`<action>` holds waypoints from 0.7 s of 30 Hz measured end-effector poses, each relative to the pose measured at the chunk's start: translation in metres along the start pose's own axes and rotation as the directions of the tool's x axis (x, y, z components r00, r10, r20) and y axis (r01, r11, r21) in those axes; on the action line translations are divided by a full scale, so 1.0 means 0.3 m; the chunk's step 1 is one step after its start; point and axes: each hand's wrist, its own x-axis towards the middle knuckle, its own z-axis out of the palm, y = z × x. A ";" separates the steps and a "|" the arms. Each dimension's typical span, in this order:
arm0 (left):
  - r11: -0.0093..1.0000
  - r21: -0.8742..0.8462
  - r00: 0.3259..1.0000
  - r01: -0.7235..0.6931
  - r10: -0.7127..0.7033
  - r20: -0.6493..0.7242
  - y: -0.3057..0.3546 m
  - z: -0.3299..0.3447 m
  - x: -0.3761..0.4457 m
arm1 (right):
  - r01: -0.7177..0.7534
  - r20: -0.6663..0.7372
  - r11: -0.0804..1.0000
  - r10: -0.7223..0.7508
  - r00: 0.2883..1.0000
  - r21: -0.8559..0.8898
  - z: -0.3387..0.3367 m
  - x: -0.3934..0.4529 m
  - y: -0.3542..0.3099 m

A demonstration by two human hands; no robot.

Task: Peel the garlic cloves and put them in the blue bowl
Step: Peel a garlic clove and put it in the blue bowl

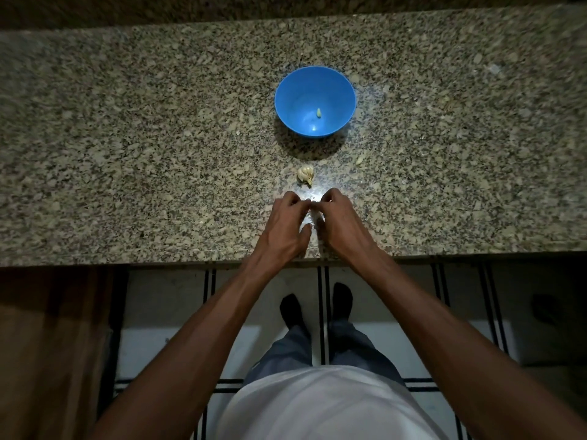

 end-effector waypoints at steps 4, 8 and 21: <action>0.999 -0.017 0.997 0.032 -0.033 -0.069 0.028 0.010 0.006 | -0.042 -0.035 0.999 0.042 0.999 -0.013 0.020 -0.012 -0.018; 0.995 -0.005 0.990 0.098 -0.098 -0.097 0.040 0.018 0.023 | -0.060 -0.082 0.996 0.055 0.995 -0.065 0.048 -0.015 -0.020; 0.961 -0.136 0.915 0.241 -0.271 -0.299 0.066 0.082 -0.009 | -0.086 -0.155 0.948 0.139 0.978 0.308 0.055 -0.008 0.013</action>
